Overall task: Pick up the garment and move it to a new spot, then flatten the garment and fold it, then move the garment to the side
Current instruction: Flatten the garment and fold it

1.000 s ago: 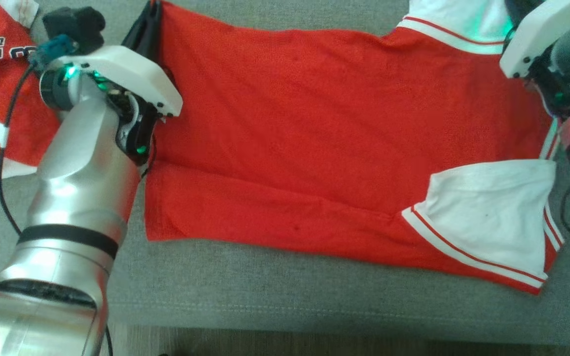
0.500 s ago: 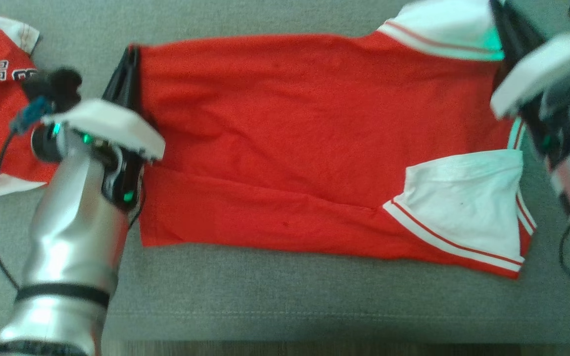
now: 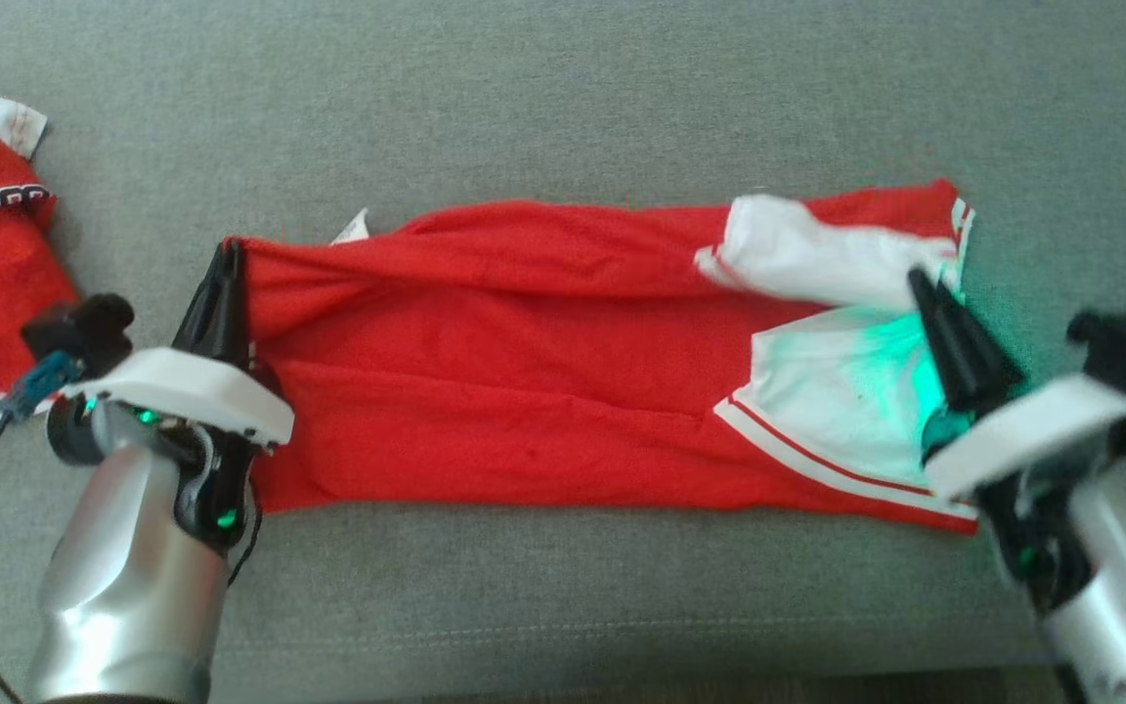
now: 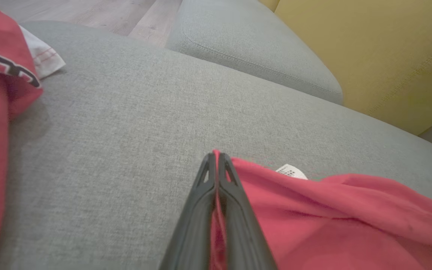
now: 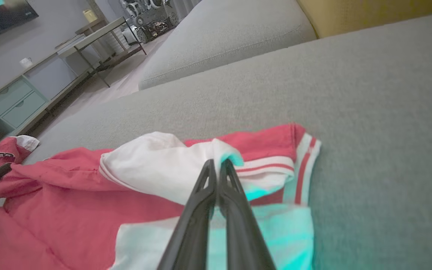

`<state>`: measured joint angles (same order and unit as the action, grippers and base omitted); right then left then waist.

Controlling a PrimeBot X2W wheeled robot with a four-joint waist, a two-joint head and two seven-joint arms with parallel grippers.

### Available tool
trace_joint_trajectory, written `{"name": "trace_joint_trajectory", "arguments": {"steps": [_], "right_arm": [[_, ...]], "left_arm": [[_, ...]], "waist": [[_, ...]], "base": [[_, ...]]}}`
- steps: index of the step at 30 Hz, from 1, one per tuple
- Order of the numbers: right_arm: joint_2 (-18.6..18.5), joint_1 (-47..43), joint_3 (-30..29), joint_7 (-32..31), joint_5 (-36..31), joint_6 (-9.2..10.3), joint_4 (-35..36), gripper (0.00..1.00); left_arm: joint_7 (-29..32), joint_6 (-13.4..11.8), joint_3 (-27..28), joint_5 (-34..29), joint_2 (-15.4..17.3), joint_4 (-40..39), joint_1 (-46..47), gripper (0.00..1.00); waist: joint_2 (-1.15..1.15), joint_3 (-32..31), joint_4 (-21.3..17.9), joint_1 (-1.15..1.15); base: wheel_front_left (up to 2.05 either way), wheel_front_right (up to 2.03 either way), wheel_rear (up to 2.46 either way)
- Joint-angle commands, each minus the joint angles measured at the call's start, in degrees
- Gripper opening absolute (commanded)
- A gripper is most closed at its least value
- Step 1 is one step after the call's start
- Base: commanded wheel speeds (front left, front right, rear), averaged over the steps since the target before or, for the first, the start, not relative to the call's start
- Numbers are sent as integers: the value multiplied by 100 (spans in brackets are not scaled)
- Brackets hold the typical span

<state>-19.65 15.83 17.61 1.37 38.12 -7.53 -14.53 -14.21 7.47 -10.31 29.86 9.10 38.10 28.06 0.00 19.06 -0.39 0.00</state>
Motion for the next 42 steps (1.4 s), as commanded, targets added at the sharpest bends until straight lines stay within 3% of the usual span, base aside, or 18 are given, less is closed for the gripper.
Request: {"name": "trace_joint_trajectory", "arguments": {"steps": [1,7,8,9,10,11,18,24,31,42], "right_arm": [[56,-185,-78,-38,-117,4,337,0],[608,-1008,-623,-422,-590,4,932,0],[684,-1096,-662,-489,-652,4,986,28],[753,-1180,-698,-563,-721,4,1021,74],[753,-1180,-698,-563,-721,4,1021,74],[812,-1257,-709,-641,-793,4,1057,100],[1127,-1620,-974,-581,-1370,4,1484,100],[1397,-1591,-1482,-252,-1998,4,2047,100],[1417,-1431,-1701,-207,-2488,4,2316,100],[1398,-1635,-1734,-366,-2680,4,2307,100]], "left_arm": [[-10,-44,212,31,226,-211,-6,0],[108,-119,238,122,254,-320,-270,0],[120,-133,243,135,258,-326,-310,10],[131,-158,243,136,265,-324,-350,45],[131,-158,243,136,265,-324,-350,45],[129,-175,238,132,268,-334,-386,100],[-27,-442,199,-213,338,-759,-695,100],[-75,-812,267,-777,346,-1888,-1213,100],[-77,-1007,181,-1299,332,-3045,-1866,100],[312,-1204,-16,-1410,381,-3882,-2561,100]], "waist": [[0,8,-26,0],[0,24,-99,0],[0,27,-103,0],[0,25,-108,0],[0,25,-108,0],[0,21,-109,0],[0,-94,-97,0],[0,-296,-121,0],[0,-635,-83,0],[0,-1106,-16,0]], "base": [[0,0,0],[0,0,0],[0,0,0],[0,0,0],[0,0,0],[0,0,0],[0,0,0],[0,0,0],[0,0,0],[0,0,0]]}}
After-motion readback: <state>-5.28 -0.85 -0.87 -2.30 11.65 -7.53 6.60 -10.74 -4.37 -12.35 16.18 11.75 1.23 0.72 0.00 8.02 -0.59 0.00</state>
